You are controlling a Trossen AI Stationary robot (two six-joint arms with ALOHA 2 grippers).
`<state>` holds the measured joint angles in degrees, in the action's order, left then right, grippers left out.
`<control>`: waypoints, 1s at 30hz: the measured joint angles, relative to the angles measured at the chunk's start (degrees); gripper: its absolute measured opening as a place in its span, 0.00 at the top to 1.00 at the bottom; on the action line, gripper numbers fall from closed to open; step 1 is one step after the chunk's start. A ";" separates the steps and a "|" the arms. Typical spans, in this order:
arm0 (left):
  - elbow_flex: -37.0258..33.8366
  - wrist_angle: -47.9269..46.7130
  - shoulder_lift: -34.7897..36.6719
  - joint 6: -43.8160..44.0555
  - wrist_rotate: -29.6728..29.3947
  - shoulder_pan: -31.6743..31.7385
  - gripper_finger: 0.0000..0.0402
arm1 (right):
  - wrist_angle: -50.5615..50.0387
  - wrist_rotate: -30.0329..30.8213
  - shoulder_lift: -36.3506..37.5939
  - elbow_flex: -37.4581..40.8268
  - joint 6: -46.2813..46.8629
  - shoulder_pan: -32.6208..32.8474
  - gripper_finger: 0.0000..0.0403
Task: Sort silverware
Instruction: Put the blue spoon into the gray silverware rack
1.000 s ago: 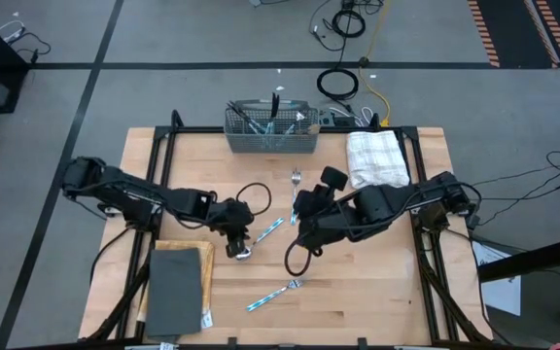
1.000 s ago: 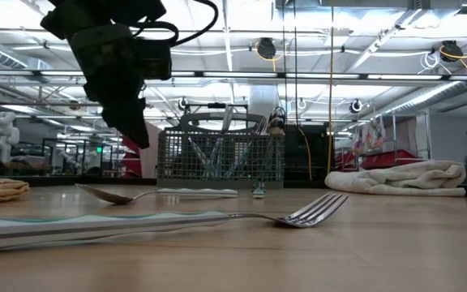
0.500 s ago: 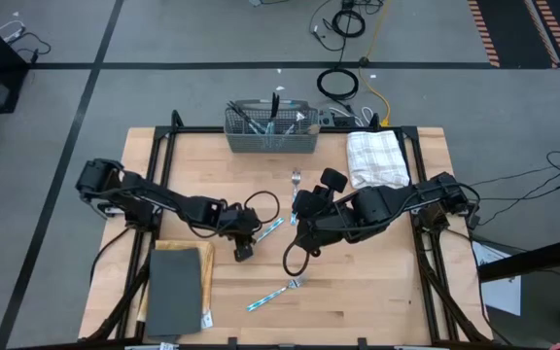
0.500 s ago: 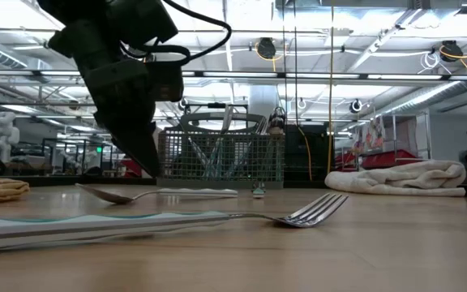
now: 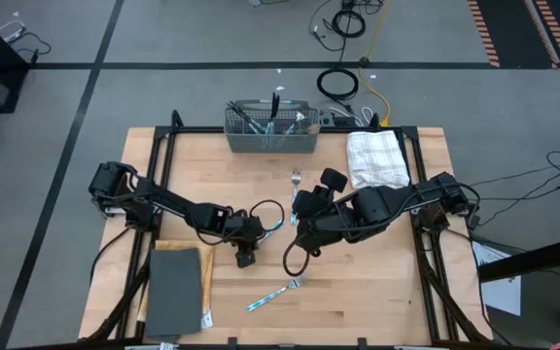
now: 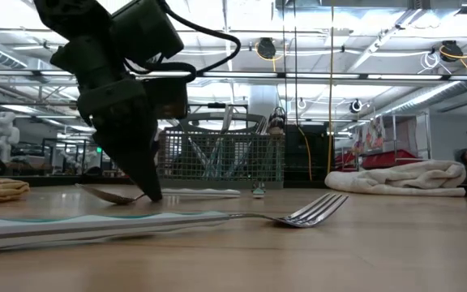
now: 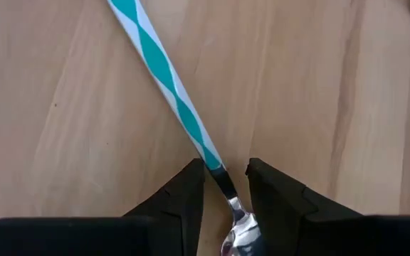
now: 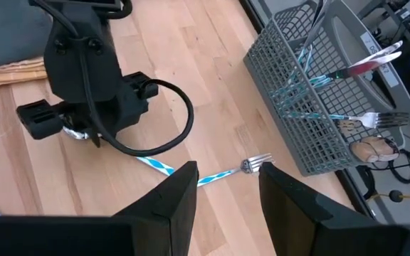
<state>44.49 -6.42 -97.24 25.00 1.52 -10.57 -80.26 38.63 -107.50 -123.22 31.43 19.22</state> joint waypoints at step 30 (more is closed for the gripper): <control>32.51 -51.82 1.63 -32.13 -32.04 2.86 1.00 | -9.80 6.89 2.74 0.00 -0.03 0.02 0.65</control>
<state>77.00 -58.25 -95.61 -7.13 -30.52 -7.71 -90.06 45.52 -104.76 -123.22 31.40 19.24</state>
